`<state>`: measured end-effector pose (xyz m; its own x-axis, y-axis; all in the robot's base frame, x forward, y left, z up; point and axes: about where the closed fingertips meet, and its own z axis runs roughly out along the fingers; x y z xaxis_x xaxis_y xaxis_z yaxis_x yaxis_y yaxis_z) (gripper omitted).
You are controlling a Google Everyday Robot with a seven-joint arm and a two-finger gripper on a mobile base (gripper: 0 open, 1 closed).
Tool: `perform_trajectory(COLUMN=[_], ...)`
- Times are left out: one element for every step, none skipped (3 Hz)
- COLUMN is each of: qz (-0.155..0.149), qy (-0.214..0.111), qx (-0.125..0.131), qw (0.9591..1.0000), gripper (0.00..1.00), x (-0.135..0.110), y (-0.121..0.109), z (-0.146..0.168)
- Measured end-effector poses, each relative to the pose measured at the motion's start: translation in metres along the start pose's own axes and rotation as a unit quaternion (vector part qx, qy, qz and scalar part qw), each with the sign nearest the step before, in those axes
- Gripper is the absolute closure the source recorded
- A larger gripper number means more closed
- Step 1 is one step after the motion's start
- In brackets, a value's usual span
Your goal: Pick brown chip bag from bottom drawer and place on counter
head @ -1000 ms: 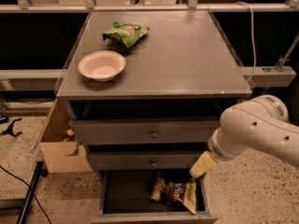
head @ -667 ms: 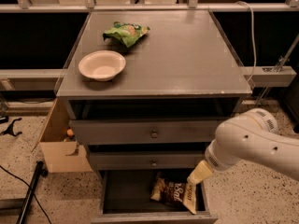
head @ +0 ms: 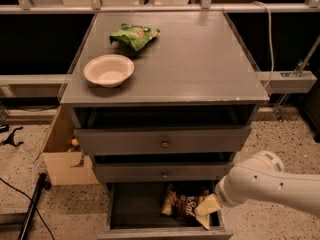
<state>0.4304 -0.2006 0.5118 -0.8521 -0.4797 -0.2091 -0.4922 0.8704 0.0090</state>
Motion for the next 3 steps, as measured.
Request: perform_trajectory(qz=[0.049, 0.067, 0.074], qy=[-0.046, -0.046, -0.043], qx=[-0.048, -0.059, -0.064], qw=[0.9966, 0.995, 0.9943], gripper=[0.0, 0.0, 0.0], x=[0.006, 0.025, 0.027], y=[0.008, 0.006, 0.005], z=[0.043, 0.059, 0.068])
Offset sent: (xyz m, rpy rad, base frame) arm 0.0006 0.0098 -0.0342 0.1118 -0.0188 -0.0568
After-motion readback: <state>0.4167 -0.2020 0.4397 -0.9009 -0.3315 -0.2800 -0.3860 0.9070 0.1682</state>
